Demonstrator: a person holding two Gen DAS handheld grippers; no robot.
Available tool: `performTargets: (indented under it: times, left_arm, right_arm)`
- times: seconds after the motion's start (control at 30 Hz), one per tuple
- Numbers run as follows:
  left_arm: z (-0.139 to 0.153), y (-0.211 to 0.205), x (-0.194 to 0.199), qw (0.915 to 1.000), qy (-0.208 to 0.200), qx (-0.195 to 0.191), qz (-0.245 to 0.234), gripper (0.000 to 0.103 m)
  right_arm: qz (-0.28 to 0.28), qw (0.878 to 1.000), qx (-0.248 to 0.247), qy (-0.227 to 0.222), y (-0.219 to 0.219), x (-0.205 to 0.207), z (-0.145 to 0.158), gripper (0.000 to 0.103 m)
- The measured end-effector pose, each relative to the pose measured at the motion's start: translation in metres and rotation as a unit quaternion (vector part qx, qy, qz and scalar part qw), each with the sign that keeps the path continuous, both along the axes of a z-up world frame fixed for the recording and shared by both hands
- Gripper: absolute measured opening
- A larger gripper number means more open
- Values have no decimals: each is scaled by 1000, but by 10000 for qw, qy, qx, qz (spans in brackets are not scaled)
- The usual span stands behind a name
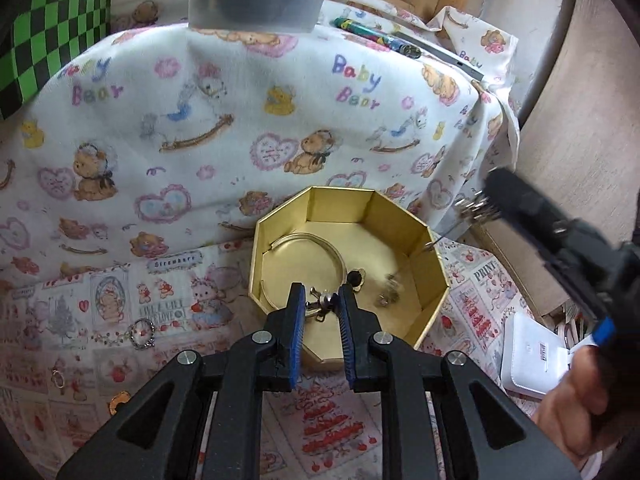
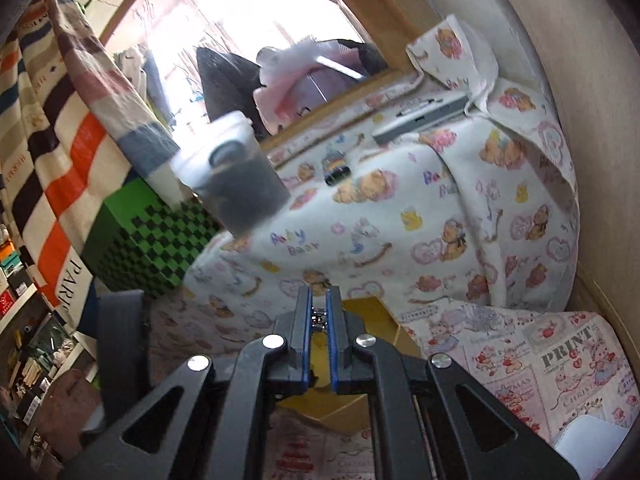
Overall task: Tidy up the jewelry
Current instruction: 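Carry the charm to the gold box with the left tool while the right tool carries the silver chains there, then open both tools over the gold box to drop the charm and chains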
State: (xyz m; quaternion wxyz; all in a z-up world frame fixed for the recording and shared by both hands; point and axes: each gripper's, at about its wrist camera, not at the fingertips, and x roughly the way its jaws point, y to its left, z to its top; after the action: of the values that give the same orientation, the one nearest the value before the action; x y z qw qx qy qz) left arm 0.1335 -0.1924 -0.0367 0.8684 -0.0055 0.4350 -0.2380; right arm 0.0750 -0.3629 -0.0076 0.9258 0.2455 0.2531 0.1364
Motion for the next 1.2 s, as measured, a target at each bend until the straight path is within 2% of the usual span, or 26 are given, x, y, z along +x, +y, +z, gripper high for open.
performTargets:
  times: [0.07, 0.13, 0.17, 0.2, 0.33, 0.53, 0.6, 0.67, 0.77, 0.87, 1.0, 1.1, 1.13, 1.2]
  left_arm:
    - [3, 2, -3, 10000, -87, 21, -30, 19]
    - [9, 4, -8, 9996, -263, 89, -10, 31]
    - [12, 6, -10, 9994, -333, 121, 31, 44]
    - [16, 9, -13, 9989, -420, 157, 104, 49]
    - [32, 23, -30, 9964, -729, 289, 328, 50]
    - [78, 59, -66, 9860, -1532, 239, 618, 61]
    - [91, 75, -77, 9824, -1670, 230, 806, 67]
    - [103, 86, -89, 9778, -1863, 237, 932, 69]
    - [111, 105, -106, 9711, -2122, 284, 1057, 74]
    - [110, 119, -109, 9695, -2136, 246, 1173, 75]
    - [93, 136, -101, 9720, -1893, 119, 1385, 75]
    - [70, 138, -87, 9777, -1566, 105, 1398, 74]
    - [62, 138, -82, 9796, -1439, 125, 1398, 74]
    - [46, 137, -73, 9818, -1157, 274, 1480, 68]
  right_arm:
    - [-10, 10000, -34, 76, 0, 2, -3, 6]
    - [-15, 9999, -96, 132, -1, 2, -4, 6]
    - [-17, 9998, -122, 170, -1, 3, -5, 8]
    - [-28, 9997, -132, 204, -1, 3, -6, 8]
    - [-121, 9994, -257, 211, 1, 1, -4, 8]
    - [20, 9991, -413, 3, 13, -9, 10, 9]
    - [-2, 9984, -554, -125, 20, -17, 16, 12]
    - [-117, 9967, -764, -266, 28, -26, 23, 20]
    - [-49, 9938, -997, -491, 41, -38, 34, 21]
    - [135, 9932, -1009, -573, 52, -45, 37, 26]
    - [376, 9913, -1123, -582, 68, -48, 35, 32]
    - [415, 9890, -1320, -520, 77, -48, 30, 45]
    - [388, 9886, -1363, -505, 78, -47, 28, 54]
    - [341, 9880, -1432, -464, 80, -46, 26, 57]
